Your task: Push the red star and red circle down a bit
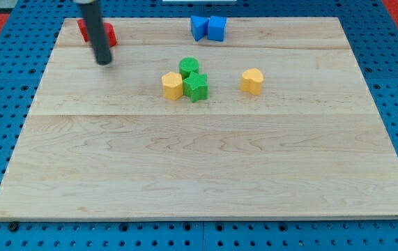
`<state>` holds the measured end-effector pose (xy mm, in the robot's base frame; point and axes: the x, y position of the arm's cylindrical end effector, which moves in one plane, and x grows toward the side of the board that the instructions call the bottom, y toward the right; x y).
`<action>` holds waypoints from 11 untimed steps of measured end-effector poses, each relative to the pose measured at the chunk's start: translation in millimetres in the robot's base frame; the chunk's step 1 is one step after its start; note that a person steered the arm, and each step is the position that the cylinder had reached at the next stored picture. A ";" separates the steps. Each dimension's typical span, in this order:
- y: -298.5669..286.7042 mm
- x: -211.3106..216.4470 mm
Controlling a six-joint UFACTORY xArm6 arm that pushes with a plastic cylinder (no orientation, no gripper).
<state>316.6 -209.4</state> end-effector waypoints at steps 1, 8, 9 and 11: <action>-69.8 0.0; 0.5 -104.4; 32.7 -104.2; 43.6 -99.5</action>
